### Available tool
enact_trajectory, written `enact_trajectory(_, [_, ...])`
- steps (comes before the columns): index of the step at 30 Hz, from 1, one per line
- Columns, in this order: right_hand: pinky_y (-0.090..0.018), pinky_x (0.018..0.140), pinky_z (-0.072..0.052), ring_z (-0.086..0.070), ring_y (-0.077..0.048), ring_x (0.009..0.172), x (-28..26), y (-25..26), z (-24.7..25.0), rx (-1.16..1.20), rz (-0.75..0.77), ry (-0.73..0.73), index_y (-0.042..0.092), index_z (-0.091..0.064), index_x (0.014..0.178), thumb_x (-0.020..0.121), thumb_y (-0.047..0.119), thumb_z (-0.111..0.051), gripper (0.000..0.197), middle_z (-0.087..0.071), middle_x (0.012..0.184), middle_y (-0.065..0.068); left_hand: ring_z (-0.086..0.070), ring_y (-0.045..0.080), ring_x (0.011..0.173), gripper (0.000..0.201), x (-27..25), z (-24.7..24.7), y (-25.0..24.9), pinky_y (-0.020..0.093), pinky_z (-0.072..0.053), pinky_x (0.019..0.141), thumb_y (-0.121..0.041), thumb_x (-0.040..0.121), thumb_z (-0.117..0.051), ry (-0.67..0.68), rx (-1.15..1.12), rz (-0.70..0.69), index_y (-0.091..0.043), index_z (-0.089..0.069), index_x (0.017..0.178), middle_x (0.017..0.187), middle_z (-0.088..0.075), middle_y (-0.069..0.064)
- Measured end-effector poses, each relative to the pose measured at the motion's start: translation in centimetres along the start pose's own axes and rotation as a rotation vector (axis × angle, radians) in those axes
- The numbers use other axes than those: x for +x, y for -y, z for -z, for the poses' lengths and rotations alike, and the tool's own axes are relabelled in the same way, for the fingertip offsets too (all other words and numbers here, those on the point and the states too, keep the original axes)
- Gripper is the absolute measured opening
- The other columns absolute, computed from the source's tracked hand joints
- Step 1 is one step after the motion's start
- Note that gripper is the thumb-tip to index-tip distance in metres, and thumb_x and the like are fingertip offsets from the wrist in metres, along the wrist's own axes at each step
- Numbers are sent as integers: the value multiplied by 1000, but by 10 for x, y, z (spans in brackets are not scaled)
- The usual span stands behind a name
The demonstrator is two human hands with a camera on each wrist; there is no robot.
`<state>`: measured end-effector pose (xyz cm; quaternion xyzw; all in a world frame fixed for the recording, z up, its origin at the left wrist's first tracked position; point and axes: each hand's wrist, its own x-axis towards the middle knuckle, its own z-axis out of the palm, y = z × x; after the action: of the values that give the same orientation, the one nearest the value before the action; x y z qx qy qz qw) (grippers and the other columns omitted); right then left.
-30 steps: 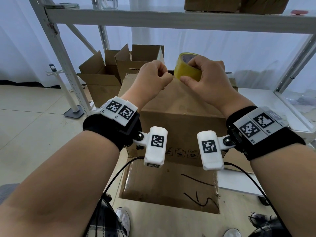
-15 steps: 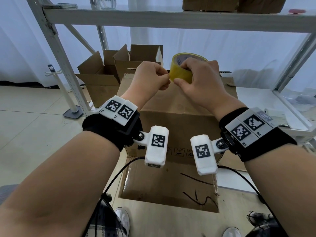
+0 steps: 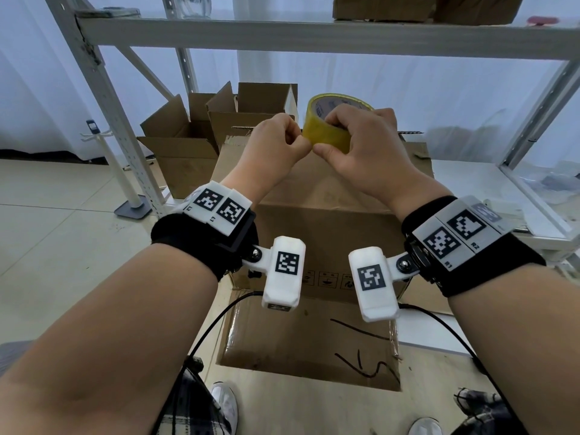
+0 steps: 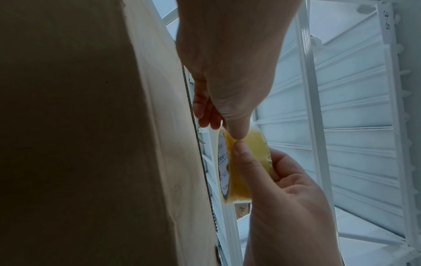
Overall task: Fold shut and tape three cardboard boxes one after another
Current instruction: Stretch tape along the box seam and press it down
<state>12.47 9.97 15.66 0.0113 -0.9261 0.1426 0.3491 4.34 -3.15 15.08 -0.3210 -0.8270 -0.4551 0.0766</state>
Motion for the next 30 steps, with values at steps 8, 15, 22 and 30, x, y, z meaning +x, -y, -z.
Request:
enact_trajectory(8, [-33, 96, -33, -42, -9, 90, -2, -3, 6, 1, -87, 22, 16, -59, 113, 89, 38, -65, 34, -63, 108, 0, -54, 19, 69, 6, -2, 0, 1, 38, -52, 71, -11, 84, -57, 44, -69, -39, -14, -54, 81, 76, -60, 8])
enact_trajectory(15, [-37, 98, -35, -42, -14, 98, 0, -3, 10, 87, -168, 102, 16, -56, 118, 89, 39, -64, 38, -60, 118, -2, -62, 9, 85, 26, 2, 0, 3, 19, -55, 76, -10, 97, -45, -18, -369, 84, -7, -53, 122, 101, -62, 3])
enact_trajectory(22, [-36, 101, -32, -39, -8, 94, 3, -1, 12, 106, -145, 131, 13, -55, 122, 91, 38, -61, 40, -62, 118, -4, -64, 9, 86, 31, 3, -8, 4, 23, -54, 85, -20, 88, -68, -78, -336, -24, -4, -66, 114, 99, -69, 5])
enact_trajectory(30, [-34, 95, -40, -49, -12, 95, 2, -2, 11, 100, -118, 127, 13, -58, 122, 88, 40, -65, 44, -63, 118, -4, -61, 2, 65, 6, 3, -8, 5, 23, -57, 74, -8, 88, -65, -122, -336, -16, -6, -67, 94, 77, -66, 0])
